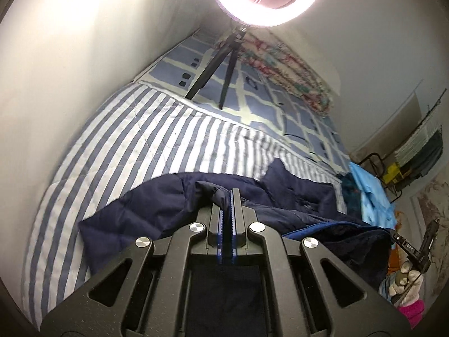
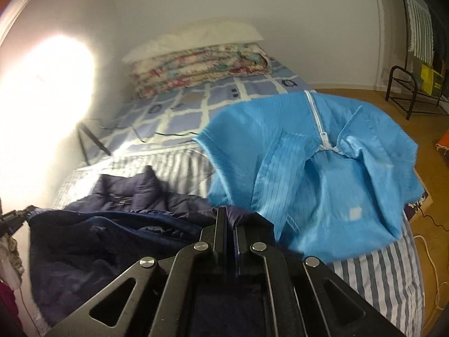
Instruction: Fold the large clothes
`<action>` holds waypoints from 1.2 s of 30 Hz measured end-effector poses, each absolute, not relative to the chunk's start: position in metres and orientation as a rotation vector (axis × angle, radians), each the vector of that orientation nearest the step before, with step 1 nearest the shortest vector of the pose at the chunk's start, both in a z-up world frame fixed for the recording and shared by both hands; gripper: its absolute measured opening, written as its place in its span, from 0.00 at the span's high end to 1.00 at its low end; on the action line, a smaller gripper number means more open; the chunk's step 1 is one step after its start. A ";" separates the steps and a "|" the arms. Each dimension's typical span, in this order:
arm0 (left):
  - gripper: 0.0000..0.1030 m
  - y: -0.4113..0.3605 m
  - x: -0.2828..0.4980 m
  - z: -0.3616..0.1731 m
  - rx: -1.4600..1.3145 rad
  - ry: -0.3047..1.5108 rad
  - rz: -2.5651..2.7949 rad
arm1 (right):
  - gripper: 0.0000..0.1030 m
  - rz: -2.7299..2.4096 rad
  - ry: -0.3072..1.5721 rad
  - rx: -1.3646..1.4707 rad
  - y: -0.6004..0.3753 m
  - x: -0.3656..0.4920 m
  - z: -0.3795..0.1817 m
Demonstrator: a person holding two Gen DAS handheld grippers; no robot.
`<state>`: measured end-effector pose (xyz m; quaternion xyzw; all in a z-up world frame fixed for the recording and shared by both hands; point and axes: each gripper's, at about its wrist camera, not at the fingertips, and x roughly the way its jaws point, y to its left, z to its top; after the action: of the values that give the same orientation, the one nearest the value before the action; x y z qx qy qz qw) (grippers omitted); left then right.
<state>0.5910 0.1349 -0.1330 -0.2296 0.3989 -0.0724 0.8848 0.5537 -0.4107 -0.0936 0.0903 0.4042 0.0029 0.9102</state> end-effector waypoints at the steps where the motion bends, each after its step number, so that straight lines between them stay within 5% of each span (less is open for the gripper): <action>1: 0.98 0.134 0.601 -0.142 -0.478 0.839 -0.142 | 1.00 -0.004 0.838 0.180 -0.411 0.560 -0.100; 13: 0.97 0.123 0.637 -0.198 -0.456 0.906 -0.088 | 0.99 -0.034 0.860 0.129 -0.412 0.588 -0.135; 18: 0.92 0.132 0.642 -0.187 -0.532 0.936 -0.118 | 0.83 0.026 0.867 0.192 -0.420 0.583 -0.122; 22: 0.71 0.139 0.650 -0.167 -0.601 0.993 -0.161 | 0.59 0.024 0.840 0.192 -0.429 0.570 -0.104; 36: 0.66 0.090 0.611 -0.114 -0.289 0.869 -0.232 | 0.60 0.243 0.710 0.009 -0.341 0.545 -0.069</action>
<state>0.6109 0.0899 -0.1145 -0.1391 0.4187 -0.1118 0.8904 0.5452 -0.3408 -0.0691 0.0044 0.3466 0.1186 0.9305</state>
